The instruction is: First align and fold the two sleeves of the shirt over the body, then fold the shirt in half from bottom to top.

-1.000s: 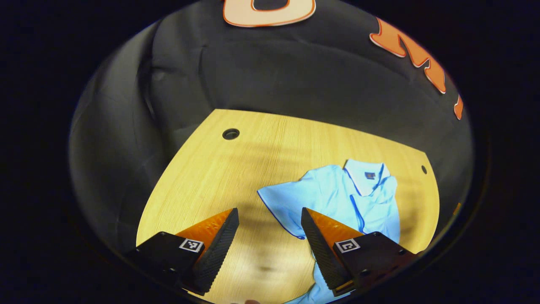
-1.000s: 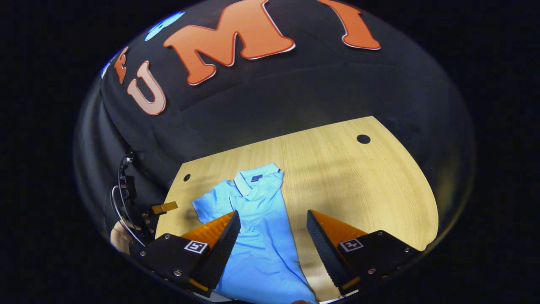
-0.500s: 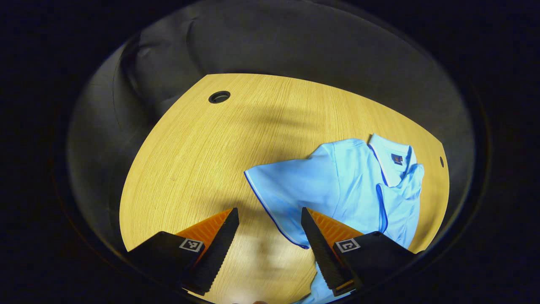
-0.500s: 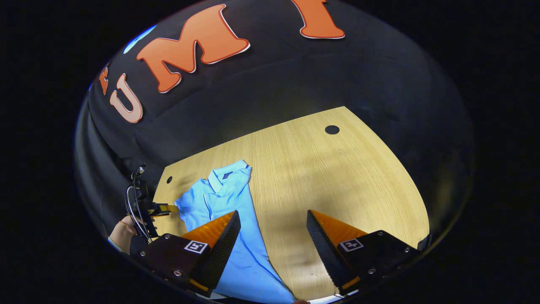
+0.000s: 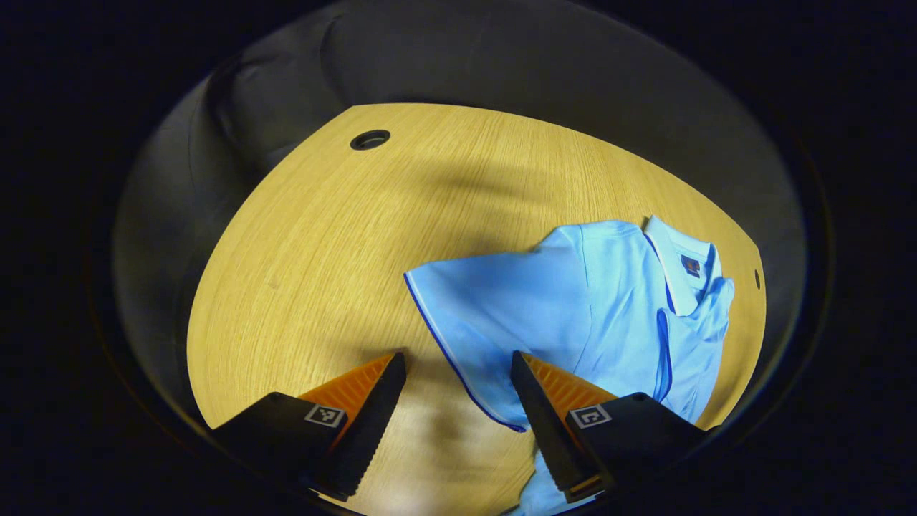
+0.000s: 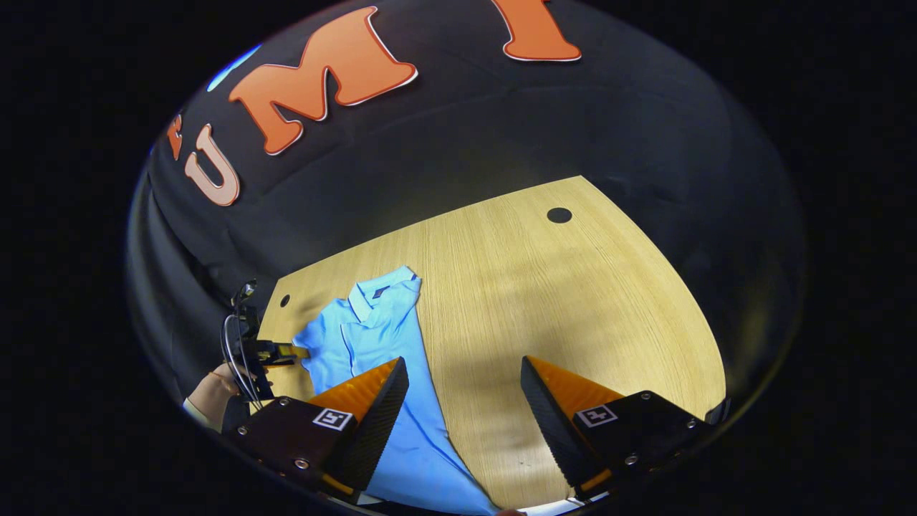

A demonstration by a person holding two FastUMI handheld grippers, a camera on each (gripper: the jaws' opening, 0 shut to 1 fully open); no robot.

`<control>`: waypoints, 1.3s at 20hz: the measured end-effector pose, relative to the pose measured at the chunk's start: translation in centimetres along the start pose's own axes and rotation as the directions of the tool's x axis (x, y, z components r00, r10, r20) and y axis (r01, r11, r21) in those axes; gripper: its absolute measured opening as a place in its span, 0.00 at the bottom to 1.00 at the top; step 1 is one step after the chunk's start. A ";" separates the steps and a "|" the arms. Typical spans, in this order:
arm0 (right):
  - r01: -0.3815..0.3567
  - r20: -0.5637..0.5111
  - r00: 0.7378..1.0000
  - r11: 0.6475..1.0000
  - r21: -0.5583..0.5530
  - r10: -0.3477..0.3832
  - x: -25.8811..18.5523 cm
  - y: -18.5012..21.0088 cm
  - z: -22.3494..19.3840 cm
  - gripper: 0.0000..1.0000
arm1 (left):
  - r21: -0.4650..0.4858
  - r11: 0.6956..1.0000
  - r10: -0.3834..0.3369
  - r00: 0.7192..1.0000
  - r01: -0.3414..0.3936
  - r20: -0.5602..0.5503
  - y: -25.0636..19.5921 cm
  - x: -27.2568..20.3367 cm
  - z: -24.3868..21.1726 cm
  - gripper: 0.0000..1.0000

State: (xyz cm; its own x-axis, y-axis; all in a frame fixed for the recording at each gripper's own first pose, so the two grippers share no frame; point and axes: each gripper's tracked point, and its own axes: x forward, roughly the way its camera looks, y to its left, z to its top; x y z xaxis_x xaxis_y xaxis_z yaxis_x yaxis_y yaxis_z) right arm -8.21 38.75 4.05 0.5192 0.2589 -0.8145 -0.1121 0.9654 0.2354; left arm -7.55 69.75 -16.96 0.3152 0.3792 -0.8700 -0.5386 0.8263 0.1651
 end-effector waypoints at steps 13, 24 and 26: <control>-0.023 -0.028 0.999 0.999 -0.026 0.022 -0.5 0.9 -1.7 0.97 | 0.096 0.995 -0.038 0.998 0.033 0.054 -1.8 -0.8 0.3 0.04; -0.013 0.000 1.000 0.999 -0.036 0.013 -1.5 -0.3 -1.7 0.98 | 0.230 0.960 -0.207 0.960 0.161 0.189 -8.0 -13.0 2.8 0.03; -0.014 0.000 1.000 0.999 -0.030 0.014 -1.5 -0.4 -1.8 0.97 | 0.287 0.942 -0.236 0.953 0.175 0.193 -10.3 -14.5 2.9 0.04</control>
State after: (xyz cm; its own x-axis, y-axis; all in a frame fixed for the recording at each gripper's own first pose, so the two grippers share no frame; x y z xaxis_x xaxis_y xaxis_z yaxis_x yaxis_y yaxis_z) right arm -10.46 37.99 4.23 0.5180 0.2727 -0.8108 -0.1448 0.9621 0.2311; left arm -4.33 56.95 -4.68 0.5777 0.2468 -0.7781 -0.2276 0.9641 0.1369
